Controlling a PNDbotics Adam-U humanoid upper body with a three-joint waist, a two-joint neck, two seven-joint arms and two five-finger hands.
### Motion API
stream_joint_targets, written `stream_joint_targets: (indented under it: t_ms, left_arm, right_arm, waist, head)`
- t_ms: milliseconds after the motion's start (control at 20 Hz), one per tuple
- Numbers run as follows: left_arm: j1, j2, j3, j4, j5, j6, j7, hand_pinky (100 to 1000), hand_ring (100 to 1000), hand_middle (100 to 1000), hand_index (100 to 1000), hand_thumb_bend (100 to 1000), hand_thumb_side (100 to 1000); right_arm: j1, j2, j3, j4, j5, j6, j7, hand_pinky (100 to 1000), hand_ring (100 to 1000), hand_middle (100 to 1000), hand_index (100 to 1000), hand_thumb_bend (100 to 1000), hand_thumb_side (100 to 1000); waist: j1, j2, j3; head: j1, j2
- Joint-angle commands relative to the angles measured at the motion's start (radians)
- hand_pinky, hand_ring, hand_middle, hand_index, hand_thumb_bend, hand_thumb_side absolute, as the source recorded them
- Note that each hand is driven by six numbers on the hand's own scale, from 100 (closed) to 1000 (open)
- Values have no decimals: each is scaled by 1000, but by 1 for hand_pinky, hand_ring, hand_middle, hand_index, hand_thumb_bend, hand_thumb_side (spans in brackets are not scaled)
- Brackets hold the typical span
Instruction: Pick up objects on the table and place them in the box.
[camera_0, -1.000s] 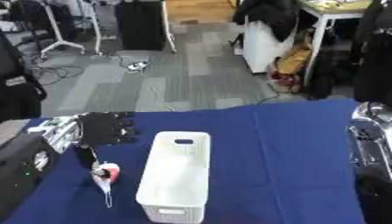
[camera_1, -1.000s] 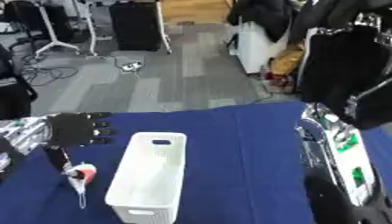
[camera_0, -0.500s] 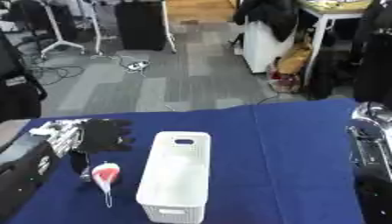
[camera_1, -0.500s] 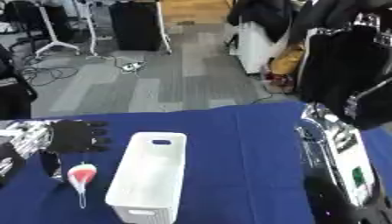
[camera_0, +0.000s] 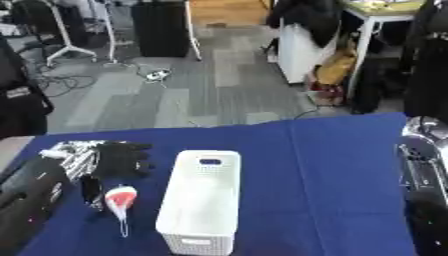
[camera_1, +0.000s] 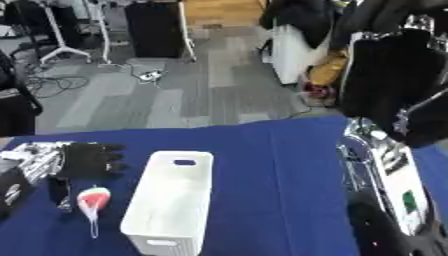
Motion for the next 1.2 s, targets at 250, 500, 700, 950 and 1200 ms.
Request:
stream_joint_targets:
  t_ms: [250, 500, 700, 950, 1200]
  left_arm:
    - [-18, 1, 24, 15, -41, -265, 273, 1000, 905, 944, 1000, 629, 1000]
    - [-18, -10, 36, 47, -92, -265, 273, 1000, 906, 942, 1000, 616, 1000]
    - [-18, -24, 64, 90, -164, -265, 273, 1000, 905, 942, 1000, 583, 991]
    - [-30, -39, 118, 138, -223, -265, 273, 1000, 898, 937, 1000, 570, 936]
    - [-36, -53, 146, 161, -241, -265, 273, 848, 678, 724, 811, 422, 792]
  right_arm:
    - [-19, -7, -3, -14, -7, 6, -2, 270, 405, 369, 567, 100, 1000]
    - [-18, -8, -2, -14, -8, 7, -3, 269, 404, 369, 566, 100, 1000]
    - [-18, -8, -3, -14, -8, 8, -4, 267, 403, 368, 566, 100, 1000]
    - [-17, -8, -3, -14, -8, 8, -5, 267, 403, 367, 565, 100, 1000]
    - [-17, -7, -4, -14, -9, 9, -5, 266, 400, 364, 562, 100, 1000]
  waist:
    - [-2, -10, -1]
    - [-3, -11, -1]
    - [-4, -10, 0]
    - [-5, -11, 1]
    - [-6, -11, 1]
  head:
    - [8, 2]
    - [9, 4]
    - [6, 4]
    - [6, 5]
    - [5, 5]
